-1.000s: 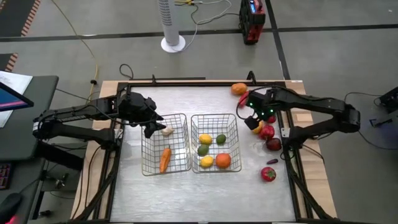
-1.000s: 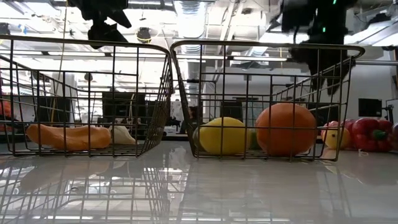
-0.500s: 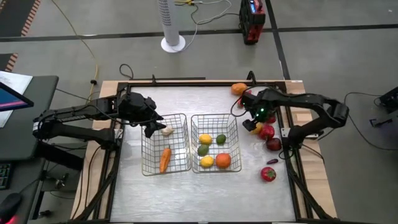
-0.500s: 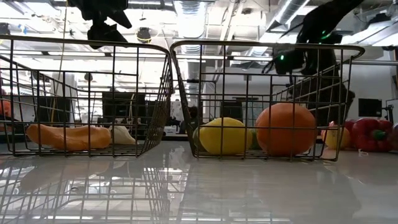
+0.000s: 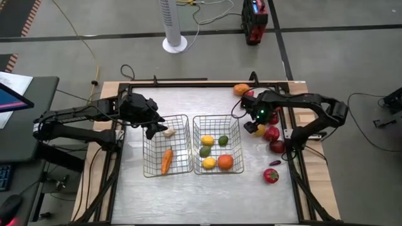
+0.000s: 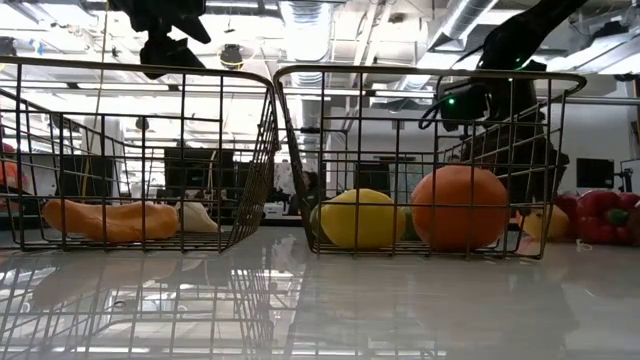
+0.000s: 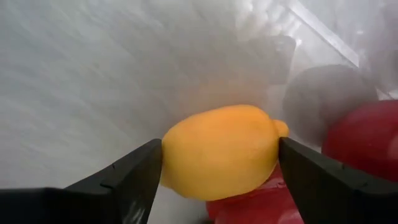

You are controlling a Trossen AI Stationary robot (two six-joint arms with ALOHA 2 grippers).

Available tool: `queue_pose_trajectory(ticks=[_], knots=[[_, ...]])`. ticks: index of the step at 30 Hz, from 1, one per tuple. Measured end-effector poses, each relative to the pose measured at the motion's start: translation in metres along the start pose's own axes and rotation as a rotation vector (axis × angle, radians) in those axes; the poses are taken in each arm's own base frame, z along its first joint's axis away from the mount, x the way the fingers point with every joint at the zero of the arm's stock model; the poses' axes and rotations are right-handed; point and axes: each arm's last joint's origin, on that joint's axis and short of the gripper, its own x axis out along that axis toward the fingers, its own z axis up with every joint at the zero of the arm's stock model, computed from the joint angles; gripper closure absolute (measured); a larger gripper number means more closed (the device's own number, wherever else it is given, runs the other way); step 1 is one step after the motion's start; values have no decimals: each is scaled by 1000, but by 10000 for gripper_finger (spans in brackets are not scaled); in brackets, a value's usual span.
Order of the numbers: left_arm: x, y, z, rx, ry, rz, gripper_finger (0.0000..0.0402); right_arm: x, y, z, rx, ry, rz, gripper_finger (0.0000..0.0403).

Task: Sort produce into baskets
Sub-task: Put the yellow lemon into the right basket

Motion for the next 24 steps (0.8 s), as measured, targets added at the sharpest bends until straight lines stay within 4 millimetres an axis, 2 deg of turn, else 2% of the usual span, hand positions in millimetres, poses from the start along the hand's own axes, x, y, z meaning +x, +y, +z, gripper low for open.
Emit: queue_pose_trajectory(ticks=[3,10,13,17,24], knots=[[0,0,0,0,0,0,168,-18,-2,-3,20,-23,14,80],[0,0,0,3,0,0,168,-81,3,-8,39,-201,104,108],[0,0,0,3,0,0,168,-97,6,-15,30,-218,139,112],[0,0,0,9,0,0,168,-89,8,-20,25,-153,114,104],[0,0,0,26,-1,0,168,-43,16,-19,-36,-32,55,82]])
